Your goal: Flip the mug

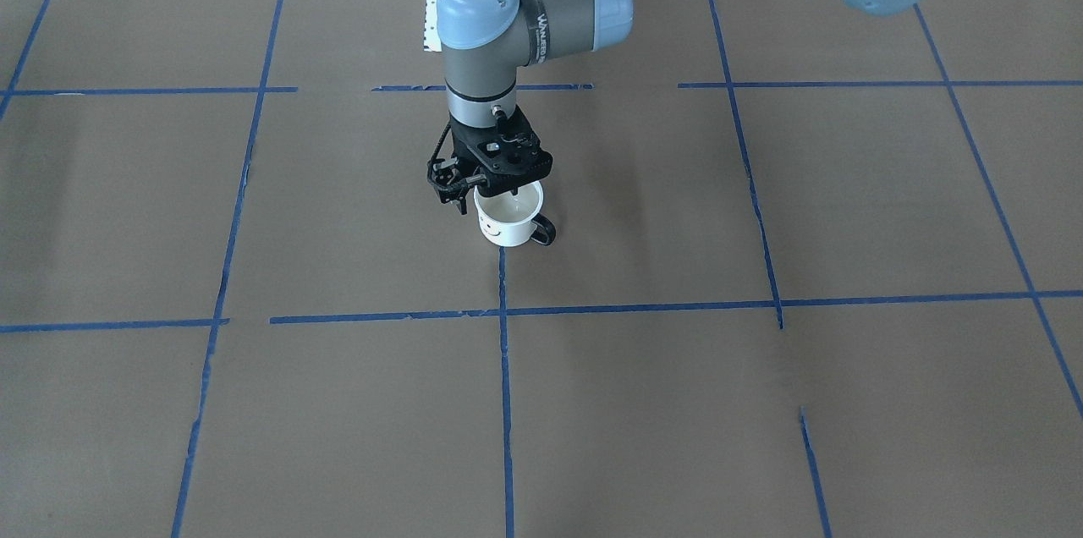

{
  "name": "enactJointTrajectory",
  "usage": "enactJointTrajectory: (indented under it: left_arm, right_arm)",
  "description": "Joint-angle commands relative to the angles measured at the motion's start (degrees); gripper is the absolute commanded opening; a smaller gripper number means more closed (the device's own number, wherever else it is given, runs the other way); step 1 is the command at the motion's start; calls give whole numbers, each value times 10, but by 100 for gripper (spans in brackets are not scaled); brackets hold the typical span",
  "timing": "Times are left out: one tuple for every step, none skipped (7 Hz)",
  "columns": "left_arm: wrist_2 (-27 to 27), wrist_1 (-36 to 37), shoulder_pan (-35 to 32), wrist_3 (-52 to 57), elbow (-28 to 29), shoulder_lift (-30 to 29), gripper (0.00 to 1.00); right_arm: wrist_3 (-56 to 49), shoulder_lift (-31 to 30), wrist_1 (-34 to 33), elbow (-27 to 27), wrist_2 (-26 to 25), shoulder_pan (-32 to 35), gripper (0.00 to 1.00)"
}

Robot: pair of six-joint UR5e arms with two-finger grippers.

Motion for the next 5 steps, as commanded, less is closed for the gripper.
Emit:
enactJointTrajectory:
  left_arm:
    - [-6,46,-59,109,-158,86,100]
    - [-45,45,-103,207,-219,161,100]
    - [-98,44,-166,340,-245,229,100]
    - [-140,42,-249,496,-245,288,100]
    - [-191,42,-340,659,-232,348,100]
  right_arm:
    - [0,0,0,0,0,0,100]
    - [0,0,0,0,0,0,100]
    - [0,0,0,0,0,0,100]
    - [0,0,0,0,0,0,100]
    - [0,0,0,0,0,0,100]
